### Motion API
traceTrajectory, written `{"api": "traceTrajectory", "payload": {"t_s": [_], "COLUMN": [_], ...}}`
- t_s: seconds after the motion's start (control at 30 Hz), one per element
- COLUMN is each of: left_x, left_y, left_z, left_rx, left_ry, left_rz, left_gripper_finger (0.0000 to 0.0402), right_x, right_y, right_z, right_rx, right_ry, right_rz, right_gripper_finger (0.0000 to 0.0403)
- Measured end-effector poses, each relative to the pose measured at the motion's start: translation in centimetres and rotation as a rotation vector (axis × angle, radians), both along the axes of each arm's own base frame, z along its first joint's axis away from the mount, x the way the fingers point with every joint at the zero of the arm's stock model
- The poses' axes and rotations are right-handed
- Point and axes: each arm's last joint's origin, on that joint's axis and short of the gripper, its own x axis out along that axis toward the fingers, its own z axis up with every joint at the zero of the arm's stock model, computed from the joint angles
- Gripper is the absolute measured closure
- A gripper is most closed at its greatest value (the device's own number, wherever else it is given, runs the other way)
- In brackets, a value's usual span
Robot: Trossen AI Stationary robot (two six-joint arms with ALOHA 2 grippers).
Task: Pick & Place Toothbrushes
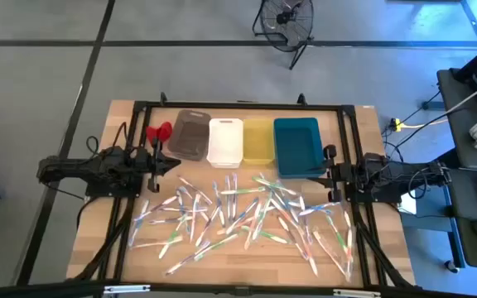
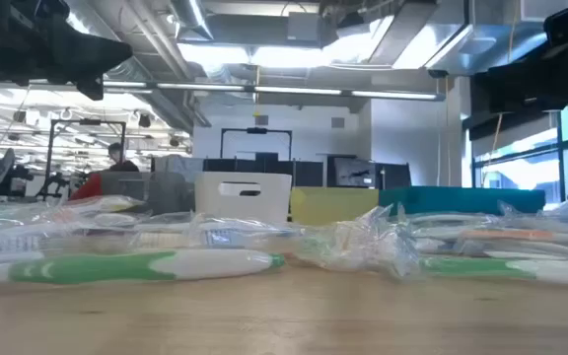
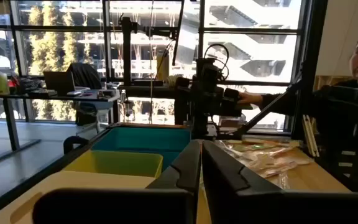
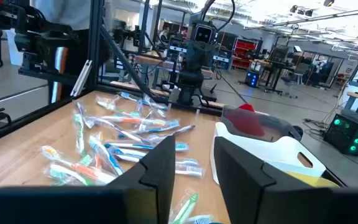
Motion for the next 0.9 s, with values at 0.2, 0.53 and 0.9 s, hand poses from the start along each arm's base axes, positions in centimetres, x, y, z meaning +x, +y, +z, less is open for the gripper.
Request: {"api": "traceTrajectory", "payload": {"t_s": [0.2,0.53,0.9], "left_x": [0.00,0.00,0.00], "left_y": [0.00,0.00,0.00], "left_z": [0.00,0.01,0.00], "left_rx": [0.000,0.000,0.000], "left_ry": [0.000,0.000,0.000], "left_rz": [0.000,0.000,0.000], "left_gripper_finger": [0.0389,0.0393,0.0390], "right_x": [0.00,0.00,0.00], "right_y": [0.00,0.00,0.00], "right_z": [0.00,0.00,0.00], "right_rx": [0.000,0.000,0.000], "right_ry": [0.000,0.000,0.000], "right_rz": [0.000,0.000,0.000], "right_gripper_finger": [0.0278,0.0257,0.0245]}}
